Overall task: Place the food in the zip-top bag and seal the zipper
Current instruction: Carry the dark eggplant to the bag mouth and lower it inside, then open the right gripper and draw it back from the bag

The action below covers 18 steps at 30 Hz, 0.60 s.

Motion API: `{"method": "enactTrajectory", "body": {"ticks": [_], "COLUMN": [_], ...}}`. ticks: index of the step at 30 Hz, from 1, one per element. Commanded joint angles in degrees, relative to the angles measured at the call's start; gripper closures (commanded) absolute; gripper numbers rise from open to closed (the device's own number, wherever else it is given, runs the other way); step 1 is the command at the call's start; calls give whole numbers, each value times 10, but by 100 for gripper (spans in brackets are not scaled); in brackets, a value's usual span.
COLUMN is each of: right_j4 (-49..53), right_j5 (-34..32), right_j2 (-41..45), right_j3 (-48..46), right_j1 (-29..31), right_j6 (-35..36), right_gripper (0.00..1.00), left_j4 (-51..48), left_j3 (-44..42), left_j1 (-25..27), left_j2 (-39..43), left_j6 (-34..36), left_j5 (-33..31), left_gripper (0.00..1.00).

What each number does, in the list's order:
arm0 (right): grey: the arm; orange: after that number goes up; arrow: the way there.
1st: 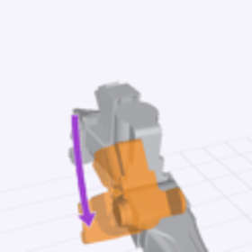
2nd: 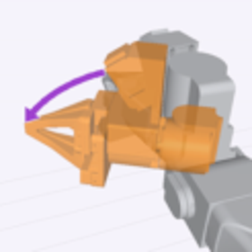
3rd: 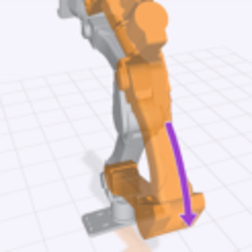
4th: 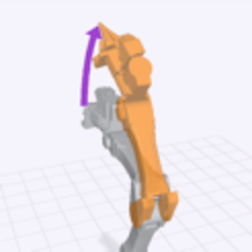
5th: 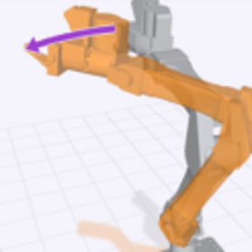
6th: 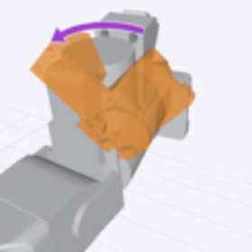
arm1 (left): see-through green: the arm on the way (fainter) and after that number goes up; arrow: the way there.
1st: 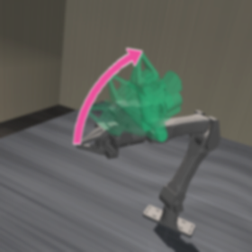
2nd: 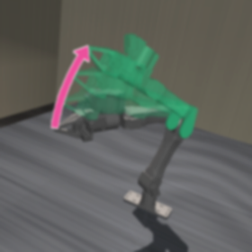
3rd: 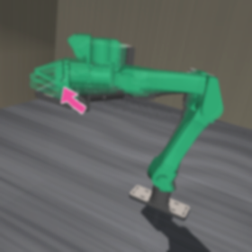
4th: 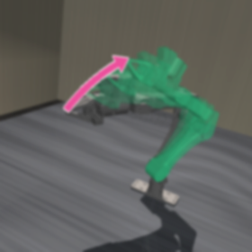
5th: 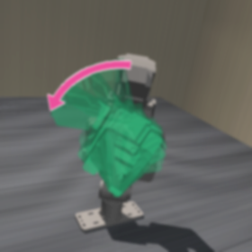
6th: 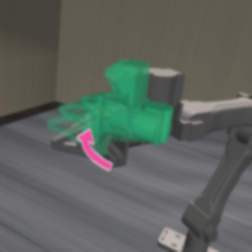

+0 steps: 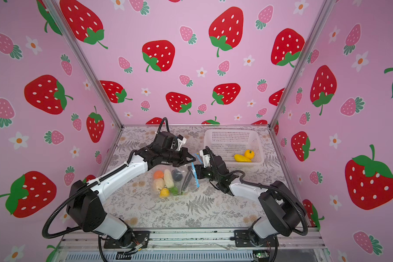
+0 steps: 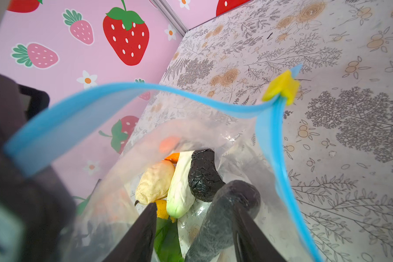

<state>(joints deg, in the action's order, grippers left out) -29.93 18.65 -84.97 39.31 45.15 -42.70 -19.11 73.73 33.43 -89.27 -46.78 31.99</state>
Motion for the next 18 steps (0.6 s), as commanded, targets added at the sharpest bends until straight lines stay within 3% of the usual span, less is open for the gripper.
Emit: {"method": "enactTrajectory", "body": {"ticks": [1,11,18], "right_j4": [27,134,238], "right_j5": [-6,-72,-139], "right_j2": [33,138,187], "right_j3": [19,12,12], "right_j1": [4,4,-15], "right_j6": [19,60,88], "right_gripper": [44,45,40], "left_j4": [8,13,12], "left_j3": [-4,-23,-29], "left_j1": [-2,-14,-14], "left_j2": [18,28,36], "left_j6": [-1,-1,-1], "left_j5": [1,3,6], "left_gripper": [100,100,100]}}
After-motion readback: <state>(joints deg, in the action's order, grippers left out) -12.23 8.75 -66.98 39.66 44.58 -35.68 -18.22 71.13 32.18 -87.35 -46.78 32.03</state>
